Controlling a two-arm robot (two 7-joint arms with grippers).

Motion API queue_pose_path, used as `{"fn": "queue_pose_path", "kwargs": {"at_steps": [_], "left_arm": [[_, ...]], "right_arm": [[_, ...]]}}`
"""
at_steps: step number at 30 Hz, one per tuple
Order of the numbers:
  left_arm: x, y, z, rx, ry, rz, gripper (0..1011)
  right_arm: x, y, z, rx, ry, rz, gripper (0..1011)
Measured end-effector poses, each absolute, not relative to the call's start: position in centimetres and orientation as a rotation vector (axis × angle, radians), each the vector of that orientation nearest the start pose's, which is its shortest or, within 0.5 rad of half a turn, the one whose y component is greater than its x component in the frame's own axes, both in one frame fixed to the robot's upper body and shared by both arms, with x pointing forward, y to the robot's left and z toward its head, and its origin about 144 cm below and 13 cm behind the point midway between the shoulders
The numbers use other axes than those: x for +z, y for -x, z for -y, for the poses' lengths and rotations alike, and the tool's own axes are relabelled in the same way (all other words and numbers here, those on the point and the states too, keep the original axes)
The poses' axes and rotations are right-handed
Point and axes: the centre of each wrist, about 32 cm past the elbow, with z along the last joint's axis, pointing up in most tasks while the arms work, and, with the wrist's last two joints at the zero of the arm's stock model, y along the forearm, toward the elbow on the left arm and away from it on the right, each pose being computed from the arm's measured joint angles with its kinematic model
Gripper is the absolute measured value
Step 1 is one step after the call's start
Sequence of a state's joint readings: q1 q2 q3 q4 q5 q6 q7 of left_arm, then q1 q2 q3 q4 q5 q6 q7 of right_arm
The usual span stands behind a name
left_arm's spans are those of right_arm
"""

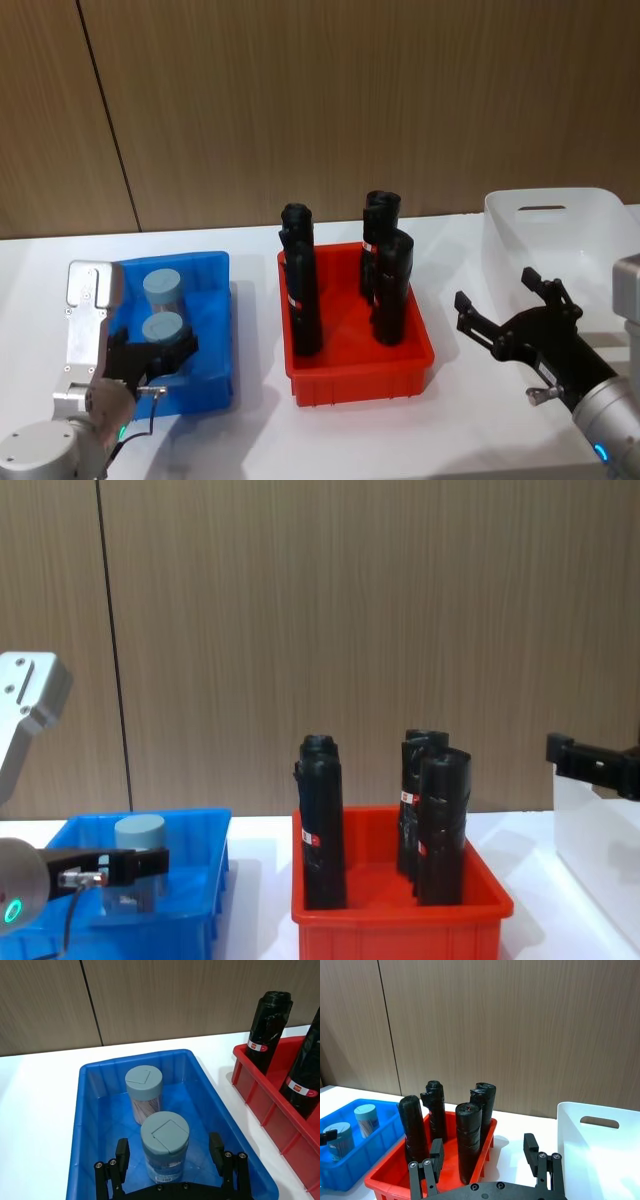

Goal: Pick the cotton swabs from the blue box and place them into the white box.

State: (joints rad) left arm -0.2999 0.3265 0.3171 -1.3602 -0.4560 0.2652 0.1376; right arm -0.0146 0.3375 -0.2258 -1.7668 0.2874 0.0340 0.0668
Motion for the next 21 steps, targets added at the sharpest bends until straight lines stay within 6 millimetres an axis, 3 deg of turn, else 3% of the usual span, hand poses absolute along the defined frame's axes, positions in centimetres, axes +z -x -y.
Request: {"fn": "queue_pose_path", "kwargs": {"at_steps": [21], "left_arm": [[116.0,-55.1,-26.3,1.449,-0.237,-0.223,1004]], "right_arm": [[118.9,-44.3,23.7,-1.229,-0.026,0.075,1002]]}}
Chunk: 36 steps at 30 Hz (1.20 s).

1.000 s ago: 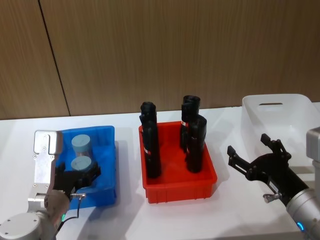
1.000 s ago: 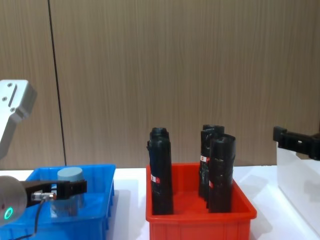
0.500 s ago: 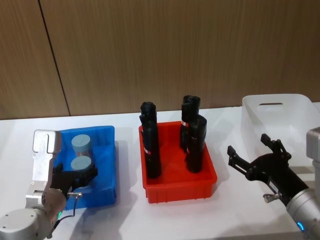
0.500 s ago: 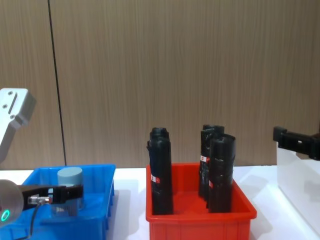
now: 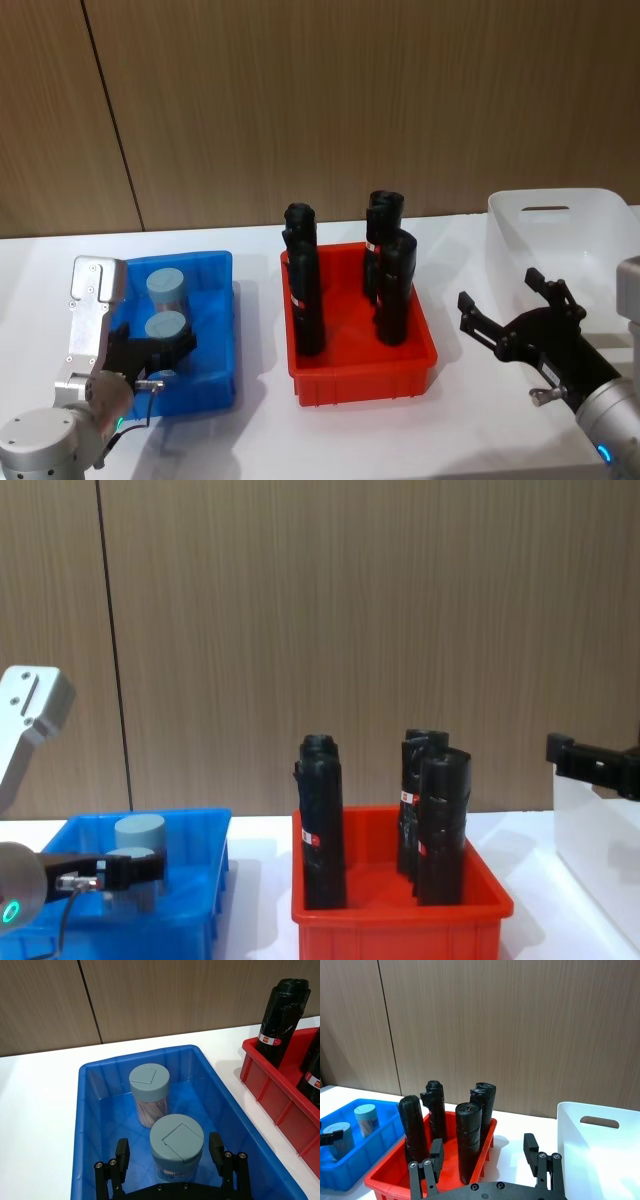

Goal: Pick the cotton swabs from the blue box and place them into the white box.

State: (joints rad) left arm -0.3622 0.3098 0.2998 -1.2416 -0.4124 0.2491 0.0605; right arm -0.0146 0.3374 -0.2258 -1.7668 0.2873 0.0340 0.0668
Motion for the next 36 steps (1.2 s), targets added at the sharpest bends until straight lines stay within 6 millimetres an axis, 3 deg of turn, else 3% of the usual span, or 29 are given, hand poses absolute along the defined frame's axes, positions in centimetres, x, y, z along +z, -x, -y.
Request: {"fn": "queue_pose_path", "kwargs": {"at_steps": [9,20,28,36], "left_arm": [[115.7,-55.7,-26.5,1.432,-0.238,-0.226,964],[115.3,-56.4,-26.6,1.395,-0.233,-0.231,668],[115.4,-56.7,-26.6,1.378,-0.233,-0.22,669],[117.2,-56.6,-26.3,1.357,-0.231,-0.157,669]], "right_arm": [[118.9,-44.3,23.7,-1.229,-0.026,0.075,1002],[118.9,-44.3,23.7,-1.229,-0.026,0.075,1002],[118.9,-44.3,23.7,-1.23,-0.026,0.075,1002],[118.9,-44.3,23.7,-1.229,-0.026,0.075,1002]]}}
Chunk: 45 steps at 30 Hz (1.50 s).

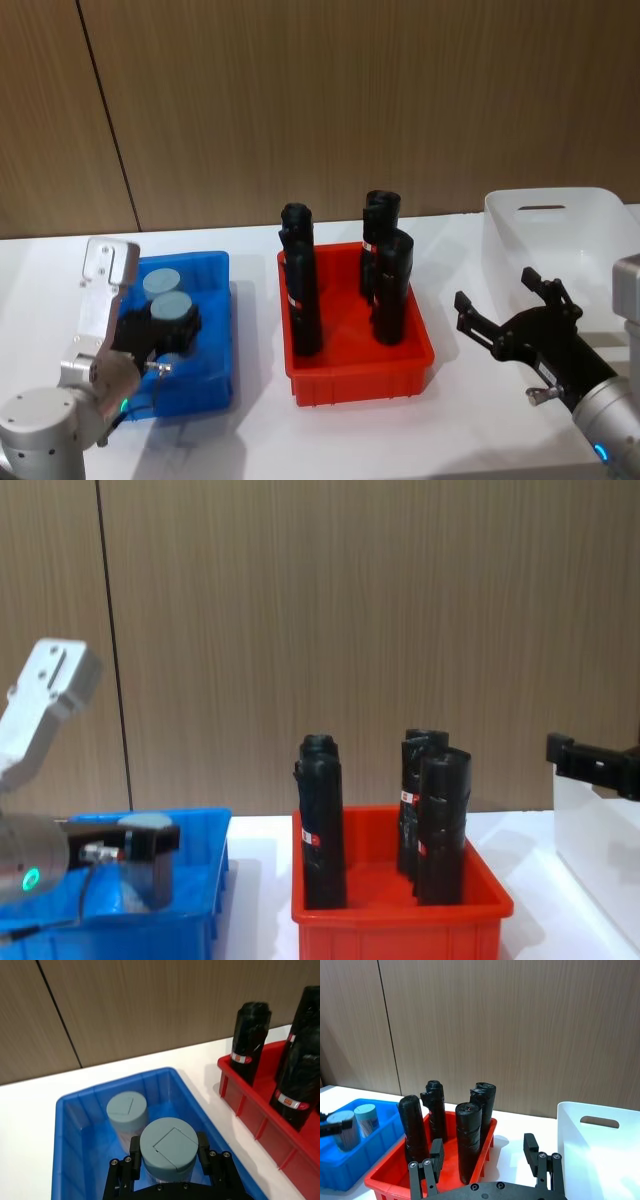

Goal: Pick the cotton swabs from the blue box and place them into the white box.

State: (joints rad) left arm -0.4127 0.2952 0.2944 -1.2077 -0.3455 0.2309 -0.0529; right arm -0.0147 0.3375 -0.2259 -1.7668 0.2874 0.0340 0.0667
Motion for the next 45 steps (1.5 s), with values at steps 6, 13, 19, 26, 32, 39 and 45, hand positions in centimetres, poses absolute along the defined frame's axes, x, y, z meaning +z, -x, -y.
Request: {"fn": "queue_pose_path", "kwargs": {"at_steps": [6,13,19,26,32,39,45], "left_arm": [[119.6,-56.3,-25.8,1.32,-0.22,-0.088,669],[122.7,-55.8,-25.1,1.246,-0.193,-0.023,669],[124.5,-55.6,-24.6,1.182,-0.161,0.005,669],[126.7,-55.5,-23.8,1.077,-0.098,0.025,669],[128.0,-55.6,-23.1,0.995,-0.05,0.026,669],[129.2,-56.0,-22.1,0.895,-0.002,0.023,669],[129.9,-56.6,-21.3,0.814,0.019,0.009,669]], "right_arm": [[118.9,-44.3,23.7,-1.23,-0.026,0.075,1002],[118.9,-44.3,23.7,-1.229,-0.026,0.075,1002],[118.9,-44.3,23.7,-1.229,-0.026,0.075,1002],[118.9,-44.3,23.7,-1.23,-0.026,0.075,1002],[118.9,-44.3,23.7,-1.23,-0.026,0.075,1002],[118.9,-44.3,23.7,-1.229,-0.026,0.075,1002],[118.9,-44.3,23.7,-1.229,-0.026,0.075,1002]]}}
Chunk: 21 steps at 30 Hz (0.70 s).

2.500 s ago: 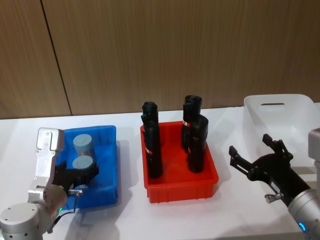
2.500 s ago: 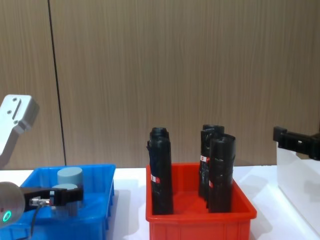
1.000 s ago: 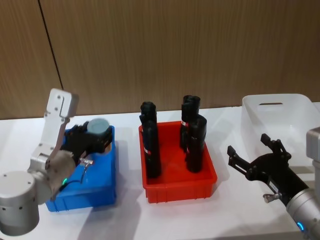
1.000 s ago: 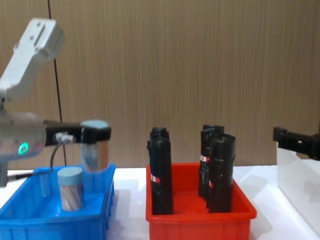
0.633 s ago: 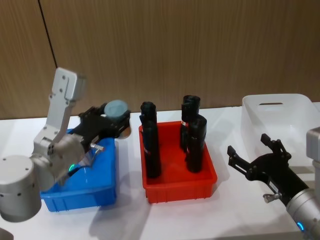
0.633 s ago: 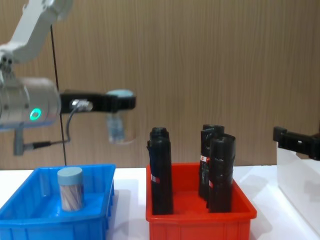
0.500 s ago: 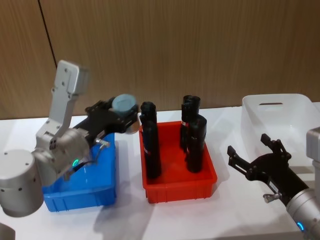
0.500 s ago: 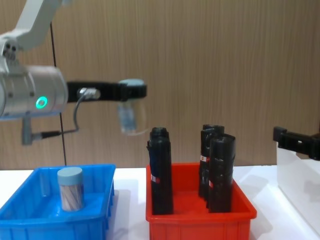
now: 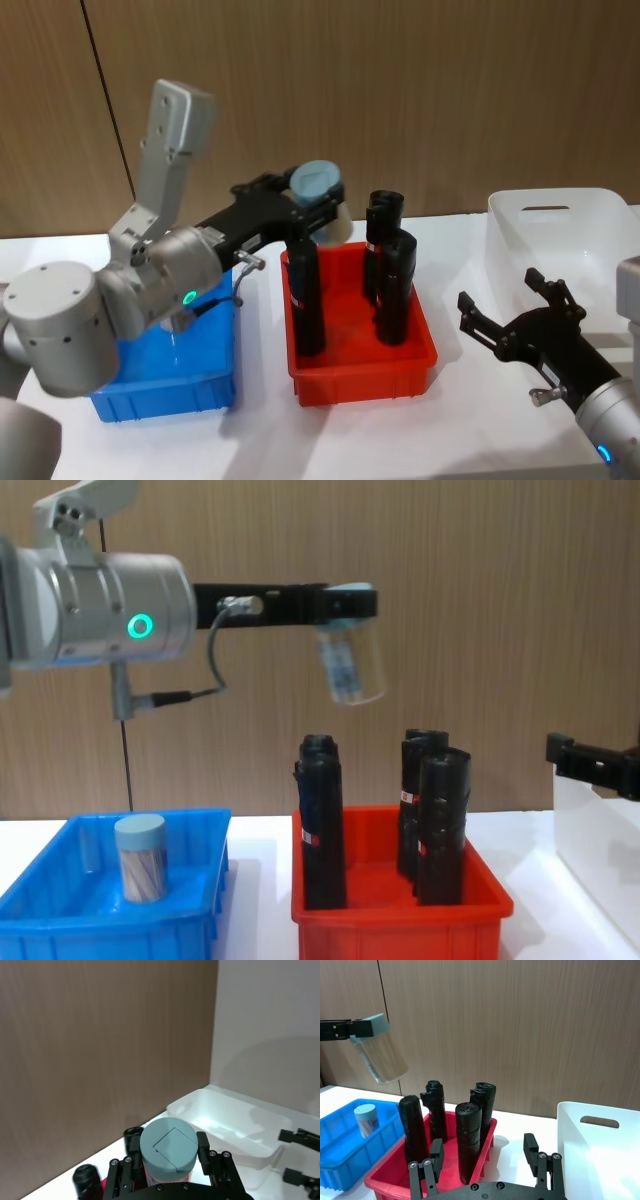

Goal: Pick the cotton swabs from the blue box and place them into the white box.

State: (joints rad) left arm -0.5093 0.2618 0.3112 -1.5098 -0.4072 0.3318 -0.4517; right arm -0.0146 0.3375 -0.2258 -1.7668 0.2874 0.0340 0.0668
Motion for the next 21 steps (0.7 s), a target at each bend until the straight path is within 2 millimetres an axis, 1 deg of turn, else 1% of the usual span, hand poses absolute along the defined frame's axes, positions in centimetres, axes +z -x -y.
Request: {"fn": "queue_pose_path", "kwargs": {"at_steps": [8,21], "left_arm": [[130.5,-58.0,-20.5,0.739,0.013,-0.019,669],[132.3,-60.4,-19.3,0.628,-0.045,-0.042,669]], "right_arm": [[118.9,-44.3,23.7,-1.229,-0.026,0.075,1002],[118.9,-44.3,23.7,-1.229,-0.026,0.075,1002]]}}
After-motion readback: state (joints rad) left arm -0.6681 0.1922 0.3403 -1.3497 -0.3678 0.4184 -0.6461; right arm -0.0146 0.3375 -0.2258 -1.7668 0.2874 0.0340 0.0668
